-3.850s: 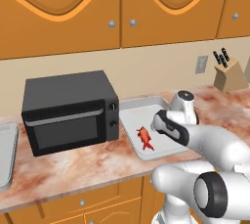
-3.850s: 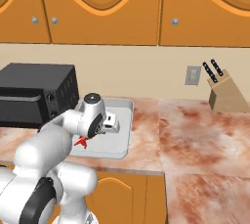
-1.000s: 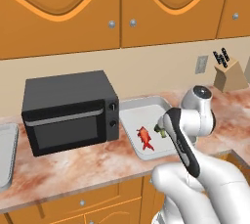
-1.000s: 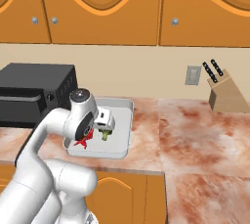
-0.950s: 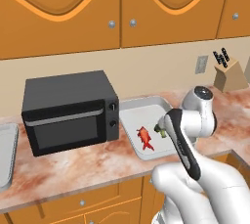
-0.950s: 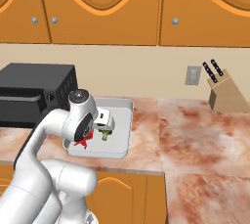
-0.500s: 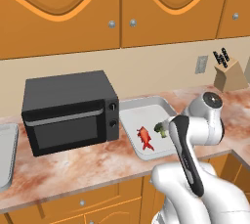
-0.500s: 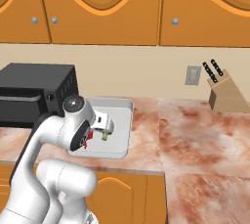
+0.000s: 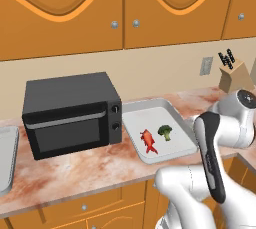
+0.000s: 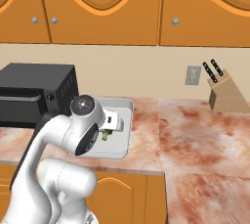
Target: Place one broccoli and one fish in each tupperware on the nearby counter, to pack two identical lunches.
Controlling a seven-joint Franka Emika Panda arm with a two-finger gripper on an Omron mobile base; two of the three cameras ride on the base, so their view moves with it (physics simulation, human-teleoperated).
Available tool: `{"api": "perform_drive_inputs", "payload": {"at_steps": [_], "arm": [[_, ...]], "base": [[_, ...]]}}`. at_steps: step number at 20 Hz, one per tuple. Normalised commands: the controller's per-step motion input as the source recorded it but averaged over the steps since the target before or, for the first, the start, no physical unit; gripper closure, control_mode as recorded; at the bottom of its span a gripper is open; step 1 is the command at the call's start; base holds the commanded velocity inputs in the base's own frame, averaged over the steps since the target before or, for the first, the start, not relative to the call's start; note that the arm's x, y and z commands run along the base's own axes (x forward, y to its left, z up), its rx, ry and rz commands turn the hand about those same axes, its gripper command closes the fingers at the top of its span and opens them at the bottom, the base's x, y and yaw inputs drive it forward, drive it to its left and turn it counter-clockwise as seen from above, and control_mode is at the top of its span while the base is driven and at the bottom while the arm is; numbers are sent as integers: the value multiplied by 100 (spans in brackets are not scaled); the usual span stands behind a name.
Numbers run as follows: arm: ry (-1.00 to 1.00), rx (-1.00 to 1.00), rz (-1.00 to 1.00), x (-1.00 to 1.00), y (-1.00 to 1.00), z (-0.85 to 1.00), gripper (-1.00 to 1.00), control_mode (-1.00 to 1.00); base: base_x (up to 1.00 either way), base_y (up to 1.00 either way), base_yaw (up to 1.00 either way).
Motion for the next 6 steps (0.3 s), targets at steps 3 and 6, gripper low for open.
{"api": "perform_drive_inputs", "payload": {"at_steps": [3, 6], "arm": [[-17, 0, 0, -42, -34, 0, -100, -100], [-24, 0, 0, -52, -25, 5, -100, -100]], "base": [[0, 0, 0], [0, 0, 0]]}}
